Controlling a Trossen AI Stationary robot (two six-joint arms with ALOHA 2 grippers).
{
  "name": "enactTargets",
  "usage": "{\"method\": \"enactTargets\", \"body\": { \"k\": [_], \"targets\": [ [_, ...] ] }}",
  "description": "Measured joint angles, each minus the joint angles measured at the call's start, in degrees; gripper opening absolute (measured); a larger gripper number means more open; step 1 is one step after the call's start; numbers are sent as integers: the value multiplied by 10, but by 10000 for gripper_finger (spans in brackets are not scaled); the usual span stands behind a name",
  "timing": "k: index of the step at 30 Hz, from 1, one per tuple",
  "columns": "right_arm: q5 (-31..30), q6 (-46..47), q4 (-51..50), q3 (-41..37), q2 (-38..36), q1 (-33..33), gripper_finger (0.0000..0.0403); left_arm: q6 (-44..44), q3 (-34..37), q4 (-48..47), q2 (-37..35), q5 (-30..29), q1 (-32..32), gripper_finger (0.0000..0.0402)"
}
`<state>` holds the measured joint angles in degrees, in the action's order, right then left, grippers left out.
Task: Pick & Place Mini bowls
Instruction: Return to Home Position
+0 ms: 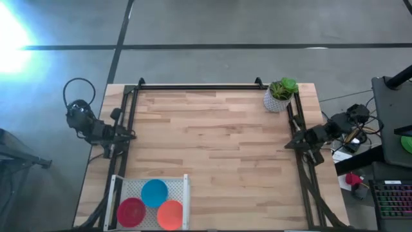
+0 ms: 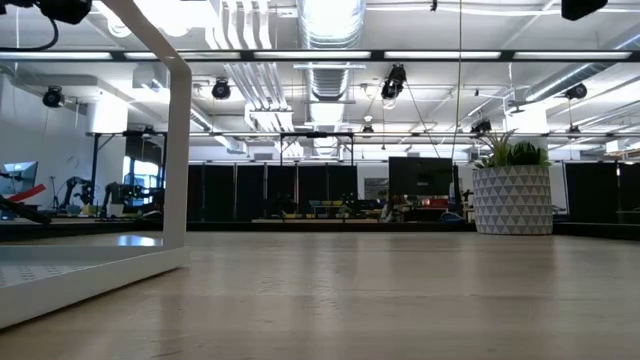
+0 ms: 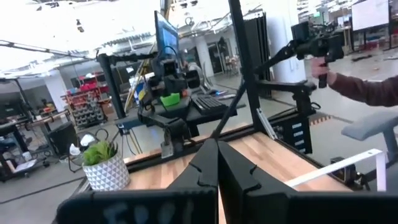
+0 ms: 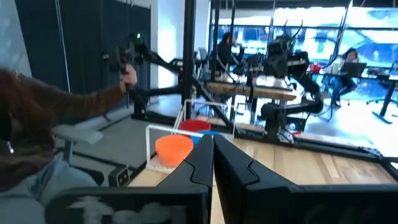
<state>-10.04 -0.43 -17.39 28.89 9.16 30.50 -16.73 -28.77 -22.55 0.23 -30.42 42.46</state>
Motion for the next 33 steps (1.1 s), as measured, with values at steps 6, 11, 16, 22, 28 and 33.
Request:
{"method": "enactTargets", "body": {
  "k": [6, 11, 16, 22, 28, 33],
  "targets": [
    [0, -5, -4, -34, -91, 0, 8, -11, 1, -5, 0, -6, 0, 0],
    [11, -25, -7, -36, -86, -1, 8, -19, 1, -4, 0, -7, 0, 0],
    [24, -34, -1, -42, -91, -1, 8, -25, 6, 2, -1, -7, 0, 0],
    [26, -39, 27, -63, -91, -2, 8, -30, 26, 24, -1, -12, 0, 0],
    [26, -43, 65, -109, -91, -1, 8, -30, 61, 58, -1, -11, 0, 0],
    [26, -35, 105, -152, -91, -2, 8, -27, 104, 107, -1, -10, 0, 0]
  ]
}}
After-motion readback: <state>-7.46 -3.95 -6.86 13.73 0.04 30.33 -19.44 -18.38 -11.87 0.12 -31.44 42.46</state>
